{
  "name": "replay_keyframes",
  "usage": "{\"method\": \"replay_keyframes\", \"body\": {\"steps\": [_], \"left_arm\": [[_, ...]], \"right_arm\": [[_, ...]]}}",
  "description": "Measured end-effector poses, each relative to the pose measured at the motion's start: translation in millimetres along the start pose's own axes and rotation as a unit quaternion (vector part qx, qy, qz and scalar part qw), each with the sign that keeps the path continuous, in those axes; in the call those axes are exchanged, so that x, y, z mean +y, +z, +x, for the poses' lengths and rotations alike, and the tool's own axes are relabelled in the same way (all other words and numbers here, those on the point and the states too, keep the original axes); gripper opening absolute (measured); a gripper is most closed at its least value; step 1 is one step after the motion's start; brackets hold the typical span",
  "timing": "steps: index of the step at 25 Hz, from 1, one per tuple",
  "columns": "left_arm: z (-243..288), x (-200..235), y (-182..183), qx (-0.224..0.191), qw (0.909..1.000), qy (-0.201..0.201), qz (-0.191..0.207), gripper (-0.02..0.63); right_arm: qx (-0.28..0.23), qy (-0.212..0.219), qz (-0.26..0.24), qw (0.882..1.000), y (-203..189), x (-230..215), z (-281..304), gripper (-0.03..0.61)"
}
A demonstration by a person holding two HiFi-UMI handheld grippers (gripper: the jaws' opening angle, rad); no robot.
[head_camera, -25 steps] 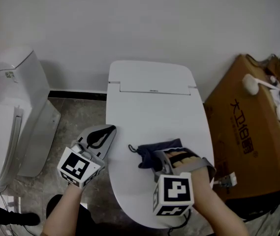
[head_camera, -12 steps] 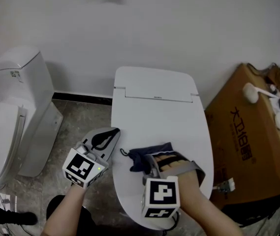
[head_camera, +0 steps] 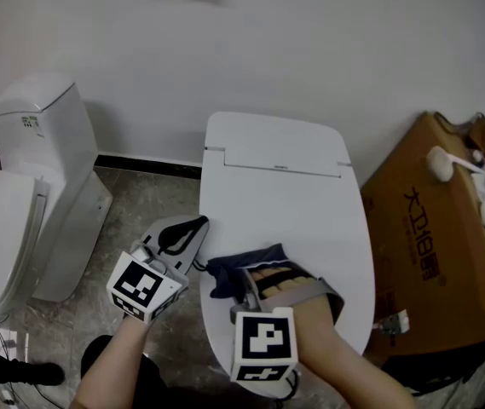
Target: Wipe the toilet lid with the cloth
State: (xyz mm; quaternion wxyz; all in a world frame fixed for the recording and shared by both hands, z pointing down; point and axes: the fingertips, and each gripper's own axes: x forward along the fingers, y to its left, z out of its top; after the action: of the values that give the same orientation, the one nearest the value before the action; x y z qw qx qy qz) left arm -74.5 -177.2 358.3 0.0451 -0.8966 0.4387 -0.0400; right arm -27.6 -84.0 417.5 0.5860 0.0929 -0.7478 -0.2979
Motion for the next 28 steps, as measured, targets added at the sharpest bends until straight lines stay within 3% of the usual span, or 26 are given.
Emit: {"method": "replay_keyframes", "body": {"steps": [7, 12, 16, 19, 28], "left_arm": [[1.5, 3.4, 3.6, -0.009, 0.9999, 0.005, -0.011, 0.015], [1.6, 0.0, 0.4, -0.010, 0.9999, -0.003, 0.001, 0.015], [-5.8, 7.9, -2.9, -0.001, 1.0000, 0.003, 0.002, 0.015], [-0.2, 5.4, -4.5, 0.002, 1.0000, -0.006, -0.002, 0.015], [8.7, -0.5, -3.8, 0.002, 0.9999, -0.010, 0.004, 0.015]], "right_arm": [[-0.011, -0.005, -0.019, 1.000, 20.3, -0.3, 4.3, 0.063], [-0.035, -0.006, 0.034, 0.999, -0.4, -0.5, -4.4, 0.063], [-0.021, -0.021, 0.069, 0.997, -42.5, -10.2, -13.7, 0.063], [0.020, -0.031, 0.105, 0.994, -96.5, -11.6, -35.3, 0.063], [0.104, -0.061, 0.196, 0.973, -229.9, 2.1, -87.5, 0.063]]}}
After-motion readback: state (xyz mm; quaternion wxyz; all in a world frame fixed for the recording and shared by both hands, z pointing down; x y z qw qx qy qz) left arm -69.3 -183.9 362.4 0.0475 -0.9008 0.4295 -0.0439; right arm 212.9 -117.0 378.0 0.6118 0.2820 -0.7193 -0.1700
